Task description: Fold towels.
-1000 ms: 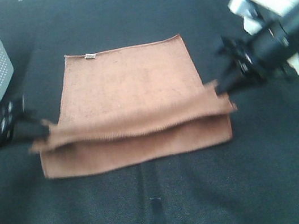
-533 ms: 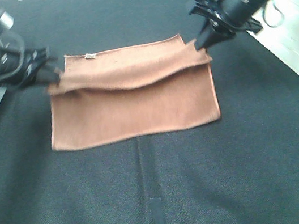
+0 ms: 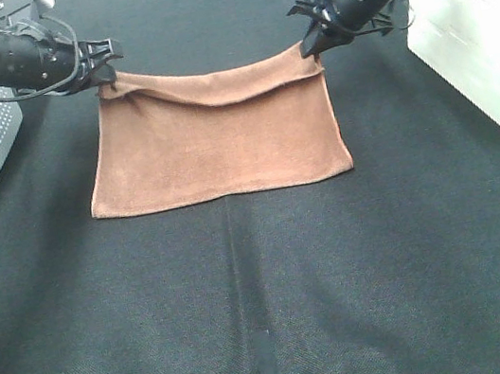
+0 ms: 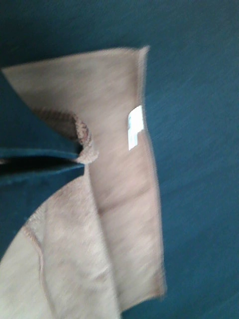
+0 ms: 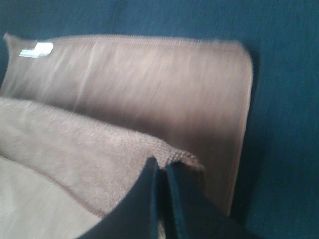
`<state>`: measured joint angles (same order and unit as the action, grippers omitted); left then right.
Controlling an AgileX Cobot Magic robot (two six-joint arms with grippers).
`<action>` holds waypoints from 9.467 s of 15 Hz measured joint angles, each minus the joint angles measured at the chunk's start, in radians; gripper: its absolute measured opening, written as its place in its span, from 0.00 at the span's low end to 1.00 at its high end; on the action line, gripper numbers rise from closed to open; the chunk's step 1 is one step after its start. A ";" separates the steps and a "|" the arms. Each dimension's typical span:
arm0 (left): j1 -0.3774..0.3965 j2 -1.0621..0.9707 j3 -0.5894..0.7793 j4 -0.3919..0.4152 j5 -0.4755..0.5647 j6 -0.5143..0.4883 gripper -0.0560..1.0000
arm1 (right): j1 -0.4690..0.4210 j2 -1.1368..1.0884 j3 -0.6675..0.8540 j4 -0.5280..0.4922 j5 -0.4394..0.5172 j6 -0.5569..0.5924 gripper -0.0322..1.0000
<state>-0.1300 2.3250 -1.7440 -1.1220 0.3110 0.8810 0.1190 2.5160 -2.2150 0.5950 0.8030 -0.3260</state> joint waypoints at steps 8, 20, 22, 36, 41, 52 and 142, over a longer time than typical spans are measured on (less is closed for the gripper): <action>-0.004 0.237 -0.273 0.000 -0.102 0.000 0.05 | 0.000 0.182 -0.146 0.018 -0.215 -0.010 0.03; 0.057 0.200 -0.281 0.059 0.214 -0.030 0.80 | 0.000 0.104 -0.148 -0.054 0.080 -0.017 0.76; 0.088 0.188 -0.281 0.093 0.348 -0.093 0.78 | 0.000 0.075 -0.149 -0.078 0.181 0.015 0.76; 0.095 -0.076 0.152 0.368 0.417 -0.475 0.74 | 0.000 -0.129 0.103 -0.235 0.403 0.211 0.76; 0.095 -0.111 0.289 0.372 0.342 -0.495 0.74 | 0.000 -0.189 0.378 -0.159 0.257 0.138 0.76; 0.007 -0.045 0.273 0.342 0.209 -0.524 0.64 | 0.000 -0.114 0.435 0.026 0.115 0.034 0.69; -0.282 0.111 -0.155 0.106 0.063 -0.924 0.73 | 0.008 -0.238 0.206 -0.114 0.292 0.160 0.79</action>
<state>-0.4120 2.4360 -1.8990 -1.0160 0.3740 -0.0430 0.1270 2.2780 -2.0090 0.4810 1.0950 -0.1660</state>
